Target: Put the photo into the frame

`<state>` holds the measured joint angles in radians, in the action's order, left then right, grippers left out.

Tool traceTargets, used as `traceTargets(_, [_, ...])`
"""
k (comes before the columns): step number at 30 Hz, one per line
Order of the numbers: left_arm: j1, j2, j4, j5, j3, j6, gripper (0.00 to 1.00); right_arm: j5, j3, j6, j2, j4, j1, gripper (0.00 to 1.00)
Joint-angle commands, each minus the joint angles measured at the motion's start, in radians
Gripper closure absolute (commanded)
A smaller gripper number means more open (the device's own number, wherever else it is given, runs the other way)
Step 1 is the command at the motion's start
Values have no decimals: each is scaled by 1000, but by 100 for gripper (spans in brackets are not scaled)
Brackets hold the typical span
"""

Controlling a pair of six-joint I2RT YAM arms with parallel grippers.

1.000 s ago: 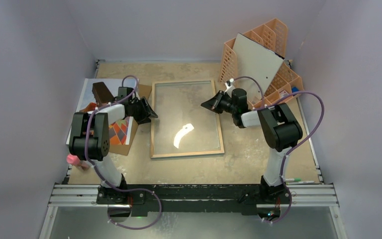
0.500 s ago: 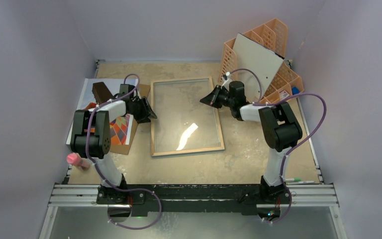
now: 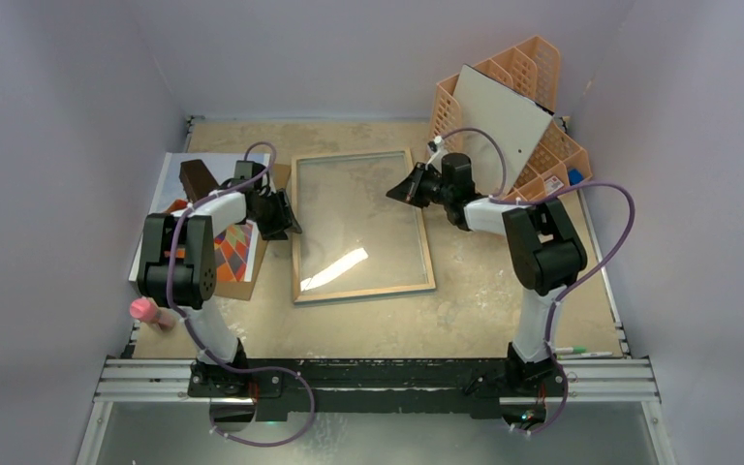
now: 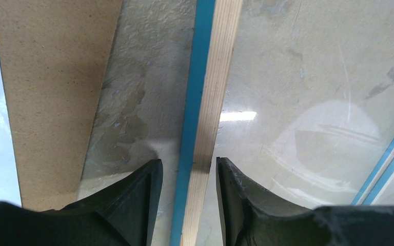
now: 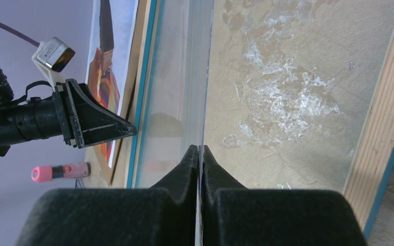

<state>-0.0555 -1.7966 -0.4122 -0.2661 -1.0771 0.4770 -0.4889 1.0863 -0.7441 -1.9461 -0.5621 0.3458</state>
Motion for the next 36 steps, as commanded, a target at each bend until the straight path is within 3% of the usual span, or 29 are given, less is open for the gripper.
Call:
traceTargets(1, [-1, -26, -63, 45, 53, -41, 54, -32, -1, -43, -22, -33, 11, 100])
traceTargets(8, [-4, -19, -25, -1, 80, -19, 55, -99, -63, -210, -26, -128, 13, 100])
traceTargets(14, [-3, -6, -18, 3, 83, -14, 56, -81, -72, -190, -25, -116, 18, 100])
traceTargets(26, [-8, -12, -18, 35, 85, -6, 79, -45, -89, -172, -36, -92, 30, 100])
traceTargets(36, [-28, -38, -68, 117, 63, -17, 86, -32, -68, -172, -50, -55, 42, 96])
